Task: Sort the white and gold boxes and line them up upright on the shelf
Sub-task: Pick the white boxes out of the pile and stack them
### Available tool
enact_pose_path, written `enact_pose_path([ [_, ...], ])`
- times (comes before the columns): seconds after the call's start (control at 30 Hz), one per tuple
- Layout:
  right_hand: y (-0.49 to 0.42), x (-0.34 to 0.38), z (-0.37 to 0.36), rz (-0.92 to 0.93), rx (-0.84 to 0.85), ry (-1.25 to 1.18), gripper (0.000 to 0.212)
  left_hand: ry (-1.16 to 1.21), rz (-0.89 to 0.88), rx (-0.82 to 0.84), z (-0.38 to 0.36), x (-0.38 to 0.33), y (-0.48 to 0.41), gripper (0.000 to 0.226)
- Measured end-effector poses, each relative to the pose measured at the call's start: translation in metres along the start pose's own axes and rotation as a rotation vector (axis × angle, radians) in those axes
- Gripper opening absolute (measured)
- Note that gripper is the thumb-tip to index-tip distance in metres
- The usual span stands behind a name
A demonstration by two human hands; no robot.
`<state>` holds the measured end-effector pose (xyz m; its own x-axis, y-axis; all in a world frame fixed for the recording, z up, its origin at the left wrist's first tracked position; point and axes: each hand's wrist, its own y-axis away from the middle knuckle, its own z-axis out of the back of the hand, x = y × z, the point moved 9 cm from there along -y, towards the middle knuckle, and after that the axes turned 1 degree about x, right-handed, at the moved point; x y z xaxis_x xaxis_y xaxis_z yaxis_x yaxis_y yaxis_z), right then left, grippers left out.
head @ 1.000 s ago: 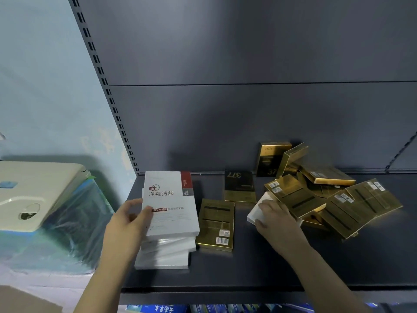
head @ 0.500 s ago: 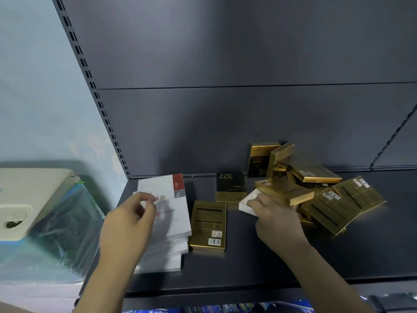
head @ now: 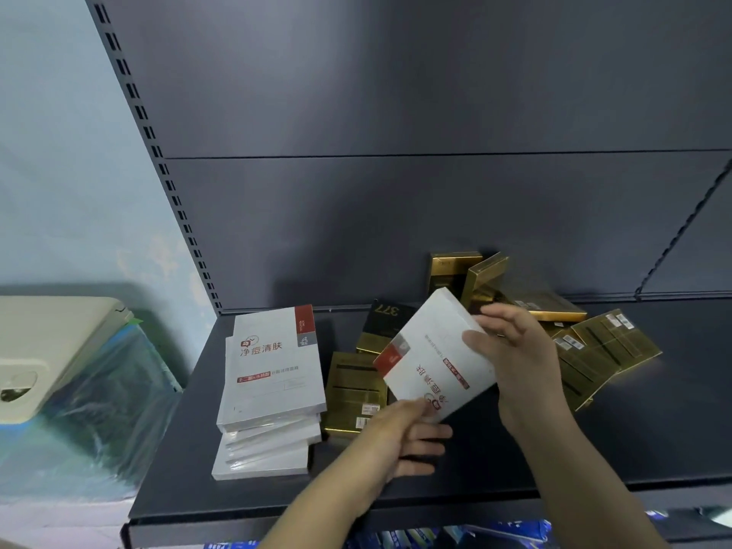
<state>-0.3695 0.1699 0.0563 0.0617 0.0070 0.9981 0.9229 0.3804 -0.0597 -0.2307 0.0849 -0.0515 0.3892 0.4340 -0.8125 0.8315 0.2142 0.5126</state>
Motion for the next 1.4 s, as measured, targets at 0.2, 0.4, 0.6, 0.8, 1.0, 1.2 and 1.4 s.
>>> enact_pose_path([
  [0.2,0.018,-0.030,0.013,-0.108,-0.104,-0.134,0.034,0.424,0.002,0.048,-0.019,0.002,-0.013,0.056],
  [0.4,0.035,-0.055,-0.015,-0.264,0.146,-0.341,0.064,0.560,-0.369,-0.157,0.003,-0.045,-0.017,0.055],
  [0.6,0.057,-0.056,-0.043,-0.265,0.617,-0.120,0.023,0.142,-0.679,-0.377,0.080,-0.114,0.047,0.038],
  [0.8,0.048,-0.069,-0.040,-0.296,0.547,0.165,0.015,-0.040,-0.613,-0.736,0.171,-0.124,0.114,0.024],
  [1.0,0.038,-0.086,-0.041,-0.325,0.506,0.211,0.013,-0.284,-0.477,-0.883,0.198,-0.103,0.114,0.033],
  [1.2,0.041,-0.104,-0.075,-0.228,0.615,0.467,0.012,-0.438,-0.400,-0.929,0.195,-0.097,0.109,0.029],
  [1.4,0.056,-0.101,-0.123,0.232,0.616,0.781,0.029,-0.578,-0.371,-0.949,0.201,-0.099,0.106,0.037],
])
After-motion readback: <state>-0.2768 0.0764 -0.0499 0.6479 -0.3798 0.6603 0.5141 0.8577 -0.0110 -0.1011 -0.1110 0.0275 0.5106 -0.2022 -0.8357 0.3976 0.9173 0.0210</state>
